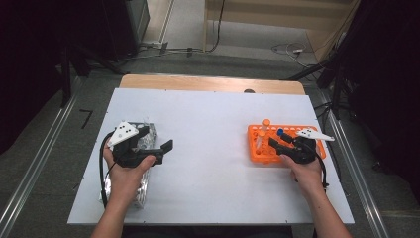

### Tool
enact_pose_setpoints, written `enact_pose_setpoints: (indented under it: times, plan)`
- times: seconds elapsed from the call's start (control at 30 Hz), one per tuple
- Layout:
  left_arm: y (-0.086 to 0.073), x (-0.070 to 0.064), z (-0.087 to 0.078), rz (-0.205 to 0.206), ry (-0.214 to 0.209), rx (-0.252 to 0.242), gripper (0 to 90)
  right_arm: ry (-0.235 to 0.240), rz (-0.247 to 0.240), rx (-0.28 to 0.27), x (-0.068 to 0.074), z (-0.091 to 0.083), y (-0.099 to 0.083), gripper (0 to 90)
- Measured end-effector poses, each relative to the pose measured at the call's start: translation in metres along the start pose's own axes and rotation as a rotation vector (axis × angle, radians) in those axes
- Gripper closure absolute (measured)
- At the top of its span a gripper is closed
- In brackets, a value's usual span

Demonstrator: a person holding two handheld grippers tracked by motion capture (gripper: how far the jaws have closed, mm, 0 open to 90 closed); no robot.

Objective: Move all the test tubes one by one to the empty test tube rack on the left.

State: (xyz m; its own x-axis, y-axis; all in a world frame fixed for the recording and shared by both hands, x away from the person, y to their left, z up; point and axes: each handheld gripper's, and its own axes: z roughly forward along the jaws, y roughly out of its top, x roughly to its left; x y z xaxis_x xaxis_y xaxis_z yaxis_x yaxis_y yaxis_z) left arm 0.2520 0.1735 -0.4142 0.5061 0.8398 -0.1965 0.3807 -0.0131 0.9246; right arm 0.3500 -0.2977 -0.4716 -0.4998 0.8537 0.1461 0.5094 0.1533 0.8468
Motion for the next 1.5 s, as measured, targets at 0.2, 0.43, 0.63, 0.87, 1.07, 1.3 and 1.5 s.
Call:
enact_pose_setpoints:
  times: [0.2, 0.43, 0.63, 0.87, 1.07, 1.3, 1.5]
  plan:
    - [0.000, -0.013, 0.006, 0.013, -0.051, 0.001, 0.2, 0.000, -0.020, -0.005, 0.003, 0.003, -0.005, 52.6]
    - [-0.003, -0.023, 0.012, 0.013, -0.104, 0.005, 0.0, -0.025, -0.046, -0.004, 0.010, 0.007, -0.011, 61.4]
    - [-0.005, -0.030, 0.017, 0.022, -0.128, 0.019, 0.0, -0.055, -0.073, -0.028, 0.013, 0.007, -0.014, 63.6]
    - [-0.006, -0.034, 0.020, 0.026, -0.140, 0.028, 0.0, -0.037, -0.111, -0.036, 0.017, 0.006, -0.014, 74.9]
    - [-0.006, -0.035, 0.021, 0.026, -0.146, 0.026, 0.0, -0.007, -0.077, -0.070, 0.014, -0.001, -0.009, 75.0]
    - [-0.006, -0.038, 0.022, 0.034, -0.156, 0.026, 0.0, 0.023, -0.067, -0.128, 0.016, -0.022, 0.001, 75.1]
    - [-0.007, -0.041, 0.024, 0.041, -0.163, 0.027, 0.0, 0.061, -0.077, -0.123, 0.025, -0.036, 0.003, 75.0]
